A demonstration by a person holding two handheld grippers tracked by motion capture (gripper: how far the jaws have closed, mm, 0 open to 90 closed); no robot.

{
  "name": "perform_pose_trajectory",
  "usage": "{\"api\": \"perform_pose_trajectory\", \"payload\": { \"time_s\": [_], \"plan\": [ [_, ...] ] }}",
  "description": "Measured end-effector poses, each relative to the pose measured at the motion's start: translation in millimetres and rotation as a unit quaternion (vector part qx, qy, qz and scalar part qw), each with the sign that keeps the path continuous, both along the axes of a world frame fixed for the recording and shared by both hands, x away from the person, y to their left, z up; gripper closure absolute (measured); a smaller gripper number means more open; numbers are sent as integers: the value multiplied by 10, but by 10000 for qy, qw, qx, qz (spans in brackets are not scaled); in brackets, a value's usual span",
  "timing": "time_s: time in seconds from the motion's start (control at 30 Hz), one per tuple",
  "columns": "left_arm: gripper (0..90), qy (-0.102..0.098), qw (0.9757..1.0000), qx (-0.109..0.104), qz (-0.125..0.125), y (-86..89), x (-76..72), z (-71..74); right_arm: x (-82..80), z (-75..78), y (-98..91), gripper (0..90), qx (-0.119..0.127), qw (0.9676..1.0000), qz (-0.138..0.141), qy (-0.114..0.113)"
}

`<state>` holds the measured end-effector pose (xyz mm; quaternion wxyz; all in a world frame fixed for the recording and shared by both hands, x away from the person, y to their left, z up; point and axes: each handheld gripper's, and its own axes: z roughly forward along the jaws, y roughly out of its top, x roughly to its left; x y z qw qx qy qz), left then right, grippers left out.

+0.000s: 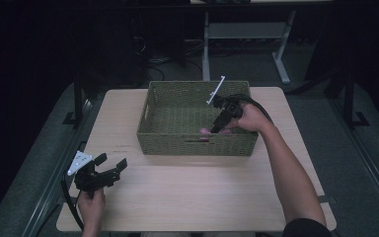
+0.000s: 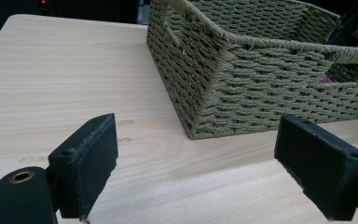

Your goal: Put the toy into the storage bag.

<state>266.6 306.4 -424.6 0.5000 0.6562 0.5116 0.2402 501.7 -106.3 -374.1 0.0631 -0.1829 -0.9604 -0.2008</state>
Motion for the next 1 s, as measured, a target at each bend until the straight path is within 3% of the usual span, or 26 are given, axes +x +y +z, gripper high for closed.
{"api": "perform_pose_trajectory", "payload": {
  "time_s": [0.47,1.0],
  "plan": [
    [128,1,10000,-32,9,7,-6,1,-45,140,-64,383,143,9997,-139,-121],
    [128,13,10000,-25,-10,-2,-1,-1,-132,307,-153,359,287,9991,-224,-237]
  ]
}}
